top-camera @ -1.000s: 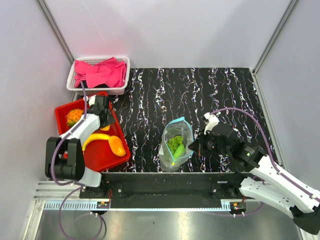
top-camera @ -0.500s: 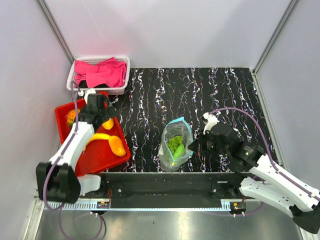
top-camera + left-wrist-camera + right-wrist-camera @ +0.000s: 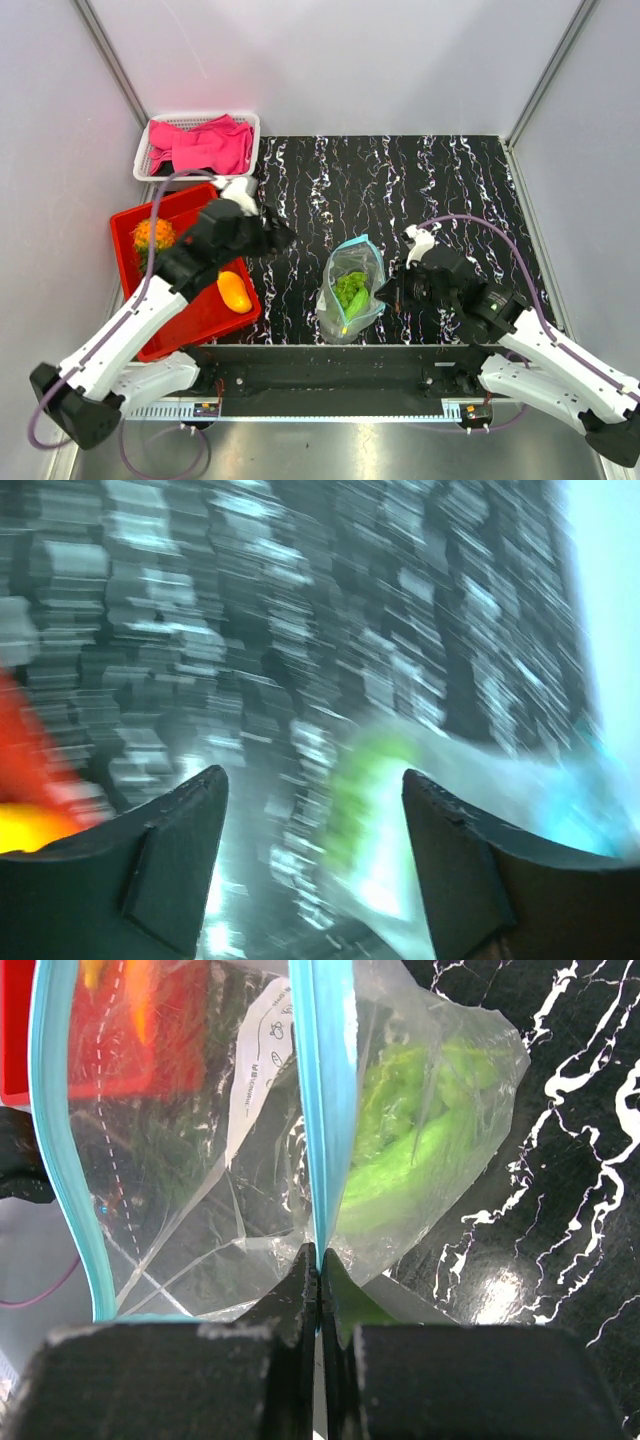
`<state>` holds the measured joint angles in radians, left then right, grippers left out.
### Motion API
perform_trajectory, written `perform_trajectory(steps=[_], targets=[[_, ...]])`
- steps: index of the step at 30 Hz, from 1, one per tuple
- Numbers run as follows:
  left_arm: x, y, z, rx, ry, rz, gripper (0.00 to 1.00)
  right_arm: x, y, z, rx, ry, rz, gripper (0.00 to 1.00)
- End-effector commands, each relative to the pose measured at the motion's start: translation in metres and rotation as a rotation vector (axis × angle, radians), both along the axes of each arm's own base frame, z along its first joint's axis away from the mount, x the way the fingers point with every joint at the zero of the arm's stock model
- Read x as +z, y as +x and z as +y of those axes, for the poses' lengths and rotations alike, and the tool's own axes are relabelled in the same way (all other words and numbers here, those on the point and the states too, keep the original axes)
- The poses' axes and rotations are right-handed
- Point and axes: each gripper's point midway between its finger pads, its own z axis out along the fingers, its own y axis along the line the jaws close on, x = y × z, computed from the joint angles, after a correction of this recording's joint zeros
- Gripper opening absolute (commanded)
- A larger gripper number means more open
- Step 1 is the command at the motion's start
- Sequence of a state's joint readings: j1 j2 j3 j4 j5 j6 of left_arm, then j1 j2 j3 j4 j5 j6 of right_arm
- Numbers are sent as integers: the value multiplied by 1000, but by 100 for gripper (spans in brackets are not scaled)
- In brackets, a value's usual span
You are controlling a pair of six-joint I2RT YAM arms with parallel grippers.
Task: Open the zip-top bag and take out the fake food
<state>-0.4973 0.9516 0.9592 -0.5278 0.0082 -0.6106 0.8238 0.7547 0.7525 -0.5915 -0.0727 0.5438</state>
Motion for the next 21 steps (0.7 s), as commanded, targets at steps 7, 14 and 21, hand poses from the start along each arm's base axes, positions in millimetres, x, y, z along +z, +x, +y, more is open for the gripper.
perform_trajectory(steps=[7,14,21], targets=[[69,-73,-170,-484,-8,-174,39,61,6,17,29,134,-89,0],[14,-78,-201,-508,246,-94,25,69,3,12,26,144,-104,0],[-14,-85,-206,-529,301,-39,24,69,4,9,17,134,-113,0]])
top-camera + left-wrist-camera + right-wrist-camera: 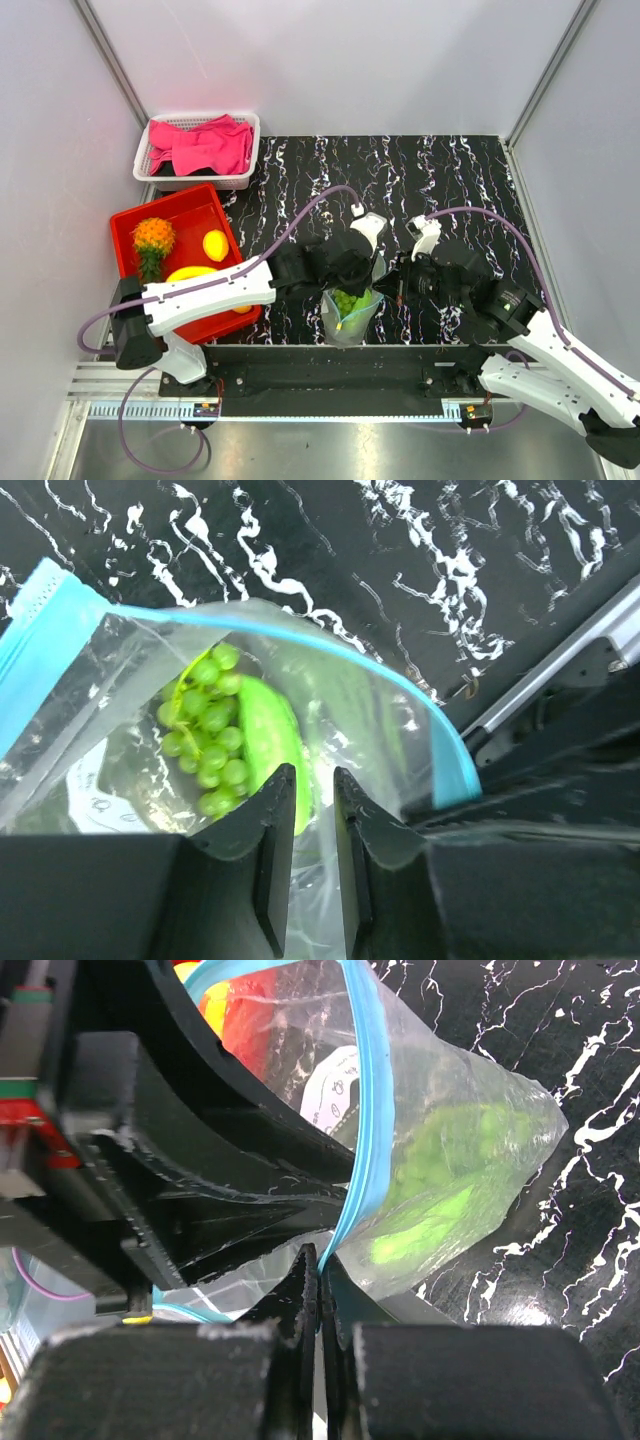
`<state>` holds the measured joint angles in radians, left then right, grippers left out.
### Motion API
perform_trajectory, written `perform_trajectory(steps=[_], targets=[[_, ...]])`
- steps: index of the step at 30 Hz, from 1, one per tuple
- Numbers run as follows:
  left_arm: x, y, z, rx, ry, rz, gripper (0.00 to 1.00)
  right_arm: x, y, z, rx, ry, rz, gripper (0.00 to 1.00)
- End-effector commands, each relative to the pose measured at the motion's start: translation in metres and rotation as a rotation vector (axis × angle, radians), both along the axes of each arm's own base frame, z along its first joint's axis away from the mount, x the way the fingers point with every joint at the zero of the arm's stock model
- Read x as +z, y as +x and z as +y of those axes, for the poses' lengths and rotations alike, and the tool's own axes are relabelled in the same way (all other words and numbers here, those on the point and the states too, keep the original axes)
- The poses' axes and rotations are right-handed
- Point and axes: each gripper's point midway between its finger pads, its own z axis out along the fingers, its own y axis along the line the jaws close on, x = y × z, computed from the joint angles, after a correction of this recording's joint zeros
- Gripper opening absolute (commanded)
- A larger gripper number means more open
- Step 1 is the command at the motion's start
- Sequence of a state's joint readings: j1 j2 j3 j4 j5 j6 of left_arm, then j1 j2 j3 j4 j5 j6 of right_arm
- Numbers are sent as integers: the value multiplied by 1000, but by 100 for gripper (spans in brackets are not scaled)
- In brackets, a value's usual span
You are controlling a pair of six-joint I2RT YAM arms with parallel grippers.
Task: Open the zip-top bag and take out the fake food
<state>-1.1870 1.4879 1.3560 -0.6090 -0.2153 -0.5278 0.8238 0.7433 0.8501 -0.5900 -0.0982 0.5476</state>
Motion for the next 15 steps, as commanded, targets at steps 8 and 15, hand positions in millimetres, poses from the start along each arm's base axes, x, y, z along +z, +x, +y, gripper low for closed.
perform_trajectory(steps=[8,15], targets=[[-35,-6,-10,20,54,57,28,18,3,2,-4,36,-36,0],[-59,-7,-8,65,71,97,27,18,5,1,-13,33,-39,0]])
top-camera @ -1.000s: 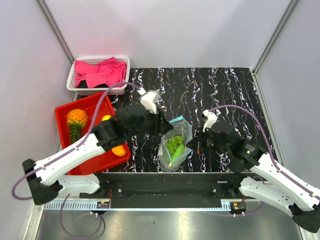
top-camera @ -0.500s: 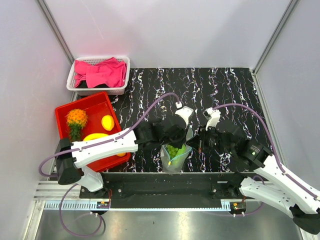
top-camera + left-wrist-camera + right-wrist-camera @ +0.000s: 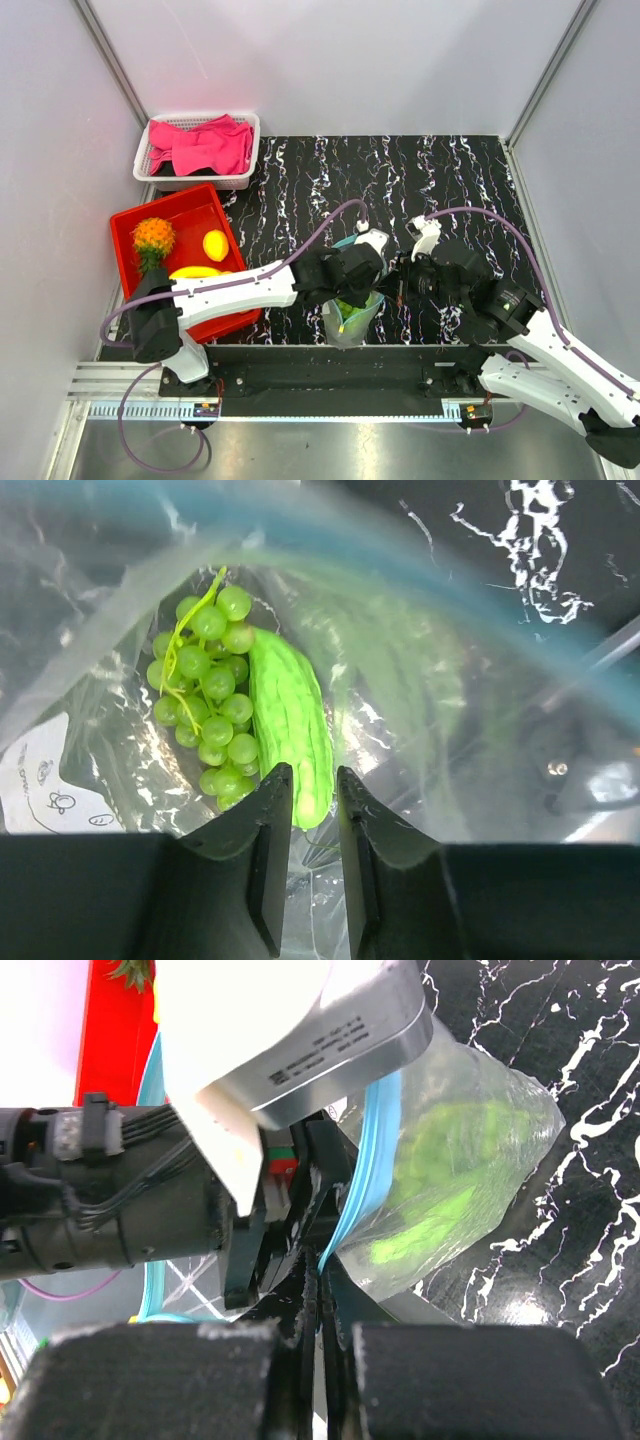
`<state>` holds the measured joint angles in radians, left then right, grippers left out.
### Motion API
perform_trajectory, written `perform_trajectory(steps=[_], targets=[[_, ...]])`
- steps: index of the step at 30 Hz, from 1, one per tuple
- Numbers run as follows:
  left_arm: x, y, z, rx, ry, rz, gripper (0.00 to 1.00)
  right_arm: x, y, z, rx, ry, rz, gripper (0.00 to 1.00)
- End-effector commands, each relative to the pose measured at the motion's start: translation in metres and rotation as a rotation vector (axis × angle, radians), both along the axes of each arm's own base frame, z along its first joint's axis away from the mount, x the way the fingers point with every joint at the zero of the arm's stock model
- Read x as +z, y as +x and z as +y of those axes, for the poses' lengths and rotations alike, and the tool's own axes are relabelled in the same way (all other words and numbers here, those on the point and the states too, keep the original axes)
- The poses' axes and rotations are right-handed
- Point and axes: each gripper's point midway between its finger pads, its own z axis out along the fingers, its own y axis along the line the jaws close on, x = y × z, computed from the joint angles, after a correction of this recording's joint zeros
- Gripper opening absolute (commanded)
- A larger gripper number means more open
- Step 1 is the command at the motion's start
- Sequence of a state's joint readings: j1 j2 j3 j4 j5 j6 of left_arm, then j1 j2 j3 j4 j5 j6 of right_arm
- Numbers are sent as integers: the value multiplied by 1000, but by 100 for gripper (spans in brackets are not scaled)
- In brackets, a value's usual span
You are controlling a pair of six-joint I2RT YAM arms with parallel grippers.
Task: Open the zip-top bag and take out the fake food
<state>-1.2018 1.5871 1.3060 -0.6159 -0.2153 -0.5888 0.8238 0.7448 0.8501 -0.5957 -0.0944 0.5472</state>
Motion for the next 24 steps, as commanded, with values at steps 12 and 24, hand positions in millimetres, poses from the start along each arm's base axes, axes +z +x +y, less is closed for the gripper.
perform_trajectory(steps=[12,24], targets=[[-54,-6,0,102,-15,106,40,8,5,-3,-29,16,-32,0],[-100,-13,-3,104,36,172,60,6,1,-7,-26,12,-30,0]])
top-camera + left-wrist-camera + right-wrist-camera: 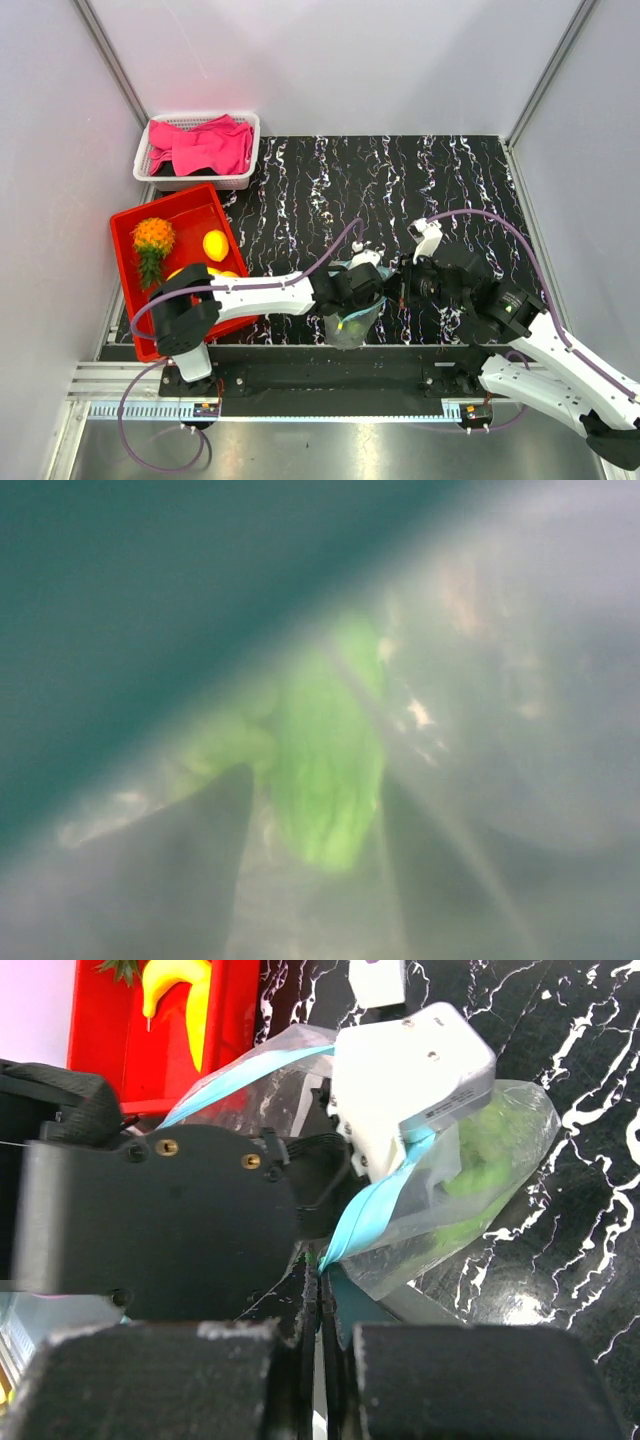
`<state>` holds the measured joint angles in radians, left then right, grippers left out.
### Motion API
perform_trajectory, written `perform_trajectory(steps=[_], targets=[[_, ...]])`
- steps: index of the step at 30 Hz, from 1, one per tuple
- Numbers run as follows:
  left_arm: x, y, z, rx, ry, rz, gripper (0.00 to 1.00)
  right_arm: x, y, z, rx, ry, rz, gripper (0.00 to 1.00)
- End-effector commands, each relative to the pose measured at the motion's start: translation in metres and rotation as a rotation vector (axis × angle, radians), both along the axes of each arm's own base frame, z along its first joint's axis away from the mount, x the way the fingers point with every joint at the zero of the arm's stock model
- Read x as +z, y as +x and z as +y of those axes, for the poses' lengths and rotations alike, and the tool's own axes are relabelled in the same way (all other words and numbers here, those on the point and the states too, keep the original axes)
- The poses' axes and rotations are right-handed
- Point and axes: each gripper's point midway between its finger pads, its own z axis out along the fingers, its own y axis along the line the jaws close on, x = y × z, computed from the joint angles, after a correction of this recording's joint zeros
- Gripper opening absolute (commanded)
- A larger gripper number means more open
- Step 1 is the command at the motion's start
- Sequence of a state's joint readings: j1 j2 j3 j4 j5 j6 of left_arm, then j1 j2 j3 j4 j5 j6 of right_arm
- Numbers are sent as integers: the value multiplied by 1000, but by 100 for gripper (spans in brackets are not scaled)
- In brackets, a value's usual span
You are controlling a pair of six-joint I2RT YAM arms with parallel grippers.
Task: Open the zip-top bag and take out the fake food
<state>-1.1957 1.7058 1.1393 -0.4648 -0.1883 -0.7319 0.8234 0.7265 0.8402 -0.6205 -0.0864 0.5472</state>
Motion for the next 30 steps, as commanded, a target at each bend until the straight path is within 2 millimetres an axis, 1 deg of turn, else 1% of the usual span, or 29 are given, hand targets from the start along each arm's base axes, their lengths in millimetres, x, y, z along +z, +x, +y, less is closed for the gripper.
perform_trajectory(steps=[1,5,6,9,10,12,14,15,16,18,19,20,21,22,23,25,26,28,29,30], targets=[[-15,-4,-10,4,-32,43,63,11,4,-2,-18,24,-43,0],[-33,-7,-13,10,-43,83,68,8,5,-1,-16,13,-38,0],[-41,-8,-15,7,-48,103,69,7,5,-1,-16,11,-35,0],[-54,-12,-18,10,-57,129,68,3,3,-1,-14,13,-26,0],[-54,-11,-17,12,-53,124,66,3,3,-2,-16,10,-27,0],[-46,-6,-19,15,-70,97,56,2,4,-4,-22,8,-34,0],[-42,-3,-19,10,-72,90,49,1,4,-5,-23,1,-37,0],[-38,-3,-19,4,-67,89,42,2,4,-5,-24,3,-38,0],[-36,-1,-19,-4,-64,78,39,2,4,-5,-25,2,-36,0],[-24,2,-20,-9,-72,55,30,1,3,-5,-23,-1,-35,0],[-20,3,-20,-11,-76,47,27,0,4,-6,-28,-1,-35,0],[-11,3,-18,-13,-84,36,25,-2,5,-7,-34,-8,-35,0],[-5,7,-17,-12,-86,17,21,-3,5,-7,-35,-11,-34,0],[1,7,-16,-15,-91,7,12,-5,6,-8,-40,-16,-35,0],[12,7,-15,-17,-107,-8,9,-6,6,-9,-46,-21,-36,0],[24,8,-13,-28,-123,-30,0,-9,8,-10,-53,-32,-29,0],[38,9,-12,-31,-150,-49,0,-8,9,-10,-60,-30,-32,0],[50,8,-9,-48,-171,-72,0,-9,9,-10,-65,-33,-30,0],[62,7,-8,-56,-195,-86,0,-9,10,-11,-69,-35,-30,0],[67,7,-7,-64,-205,-98,0,-9,10,-11,-71,-32,-29,0]])
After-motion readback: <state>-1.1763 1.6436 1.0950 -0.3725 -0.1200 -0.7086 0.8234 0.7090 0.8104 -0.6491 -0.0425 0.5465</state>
